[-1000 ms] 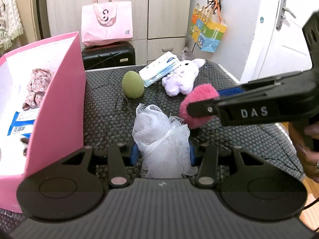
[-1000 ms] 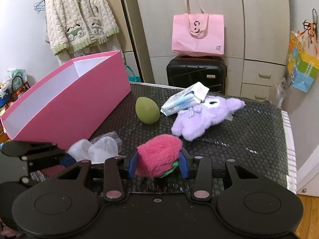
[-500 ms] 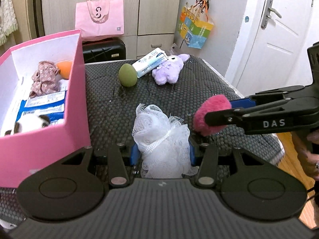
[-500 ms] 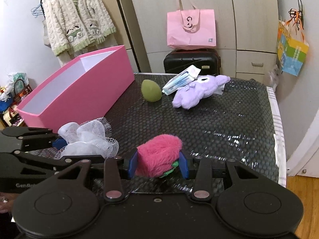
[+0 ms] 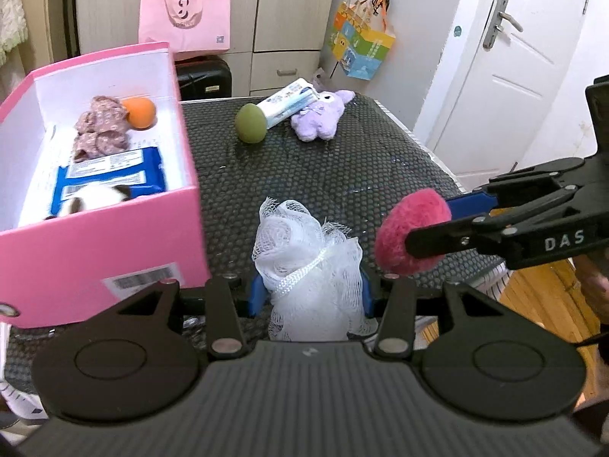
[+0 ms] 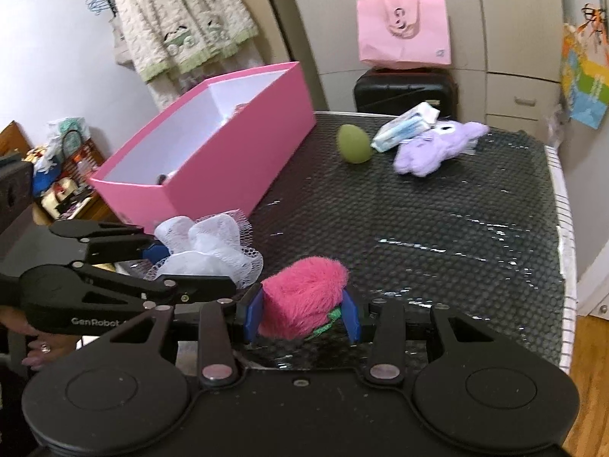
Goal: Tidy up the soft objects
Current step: 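Carry the bath puff and strawberry plush with both tools over the box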
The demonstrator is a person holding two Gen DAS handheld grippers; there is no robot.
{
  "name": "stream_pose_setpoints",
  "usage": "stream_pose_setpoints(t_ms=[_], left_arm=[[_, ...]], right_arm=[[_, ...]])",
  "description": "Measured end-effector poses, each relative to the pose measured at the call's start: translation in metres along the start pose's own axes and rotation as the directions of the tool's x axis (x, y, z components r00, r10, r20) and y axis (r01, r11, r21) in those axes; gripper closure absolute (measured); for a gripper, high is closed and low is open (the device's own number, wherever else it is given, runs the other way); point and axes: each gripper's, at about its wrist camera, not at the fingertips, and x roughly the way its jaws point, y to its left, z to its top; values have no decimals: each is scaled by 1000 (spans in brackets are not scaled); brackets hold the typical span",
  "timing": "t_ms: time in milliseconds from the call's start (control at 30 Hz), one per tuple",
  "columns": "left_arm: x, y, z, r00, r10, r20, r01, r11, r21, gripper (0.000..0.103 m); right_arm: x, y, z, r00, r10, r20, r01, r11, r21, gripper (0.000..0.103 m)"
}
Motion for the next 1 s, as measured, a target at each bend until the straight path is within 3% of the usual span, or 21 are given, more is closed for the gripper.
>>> stream_pose_setpoints(t_ms=[400,800,1000], left_arm=[[-55,41,-7,997,-52,-51,53,998,16,58],[-122,72,-4,998,-2,63,-2,998,58,58],[-140,91,6,990,10,138,-17,999,48,58]], right_arm=[[-6,59,17,993,88,-80,-95,992,-83,55],[-23,105,32,992,128,-20,-130,982,-140,55],[-29,121,51,985,159,69,-143,971,-190,55]])
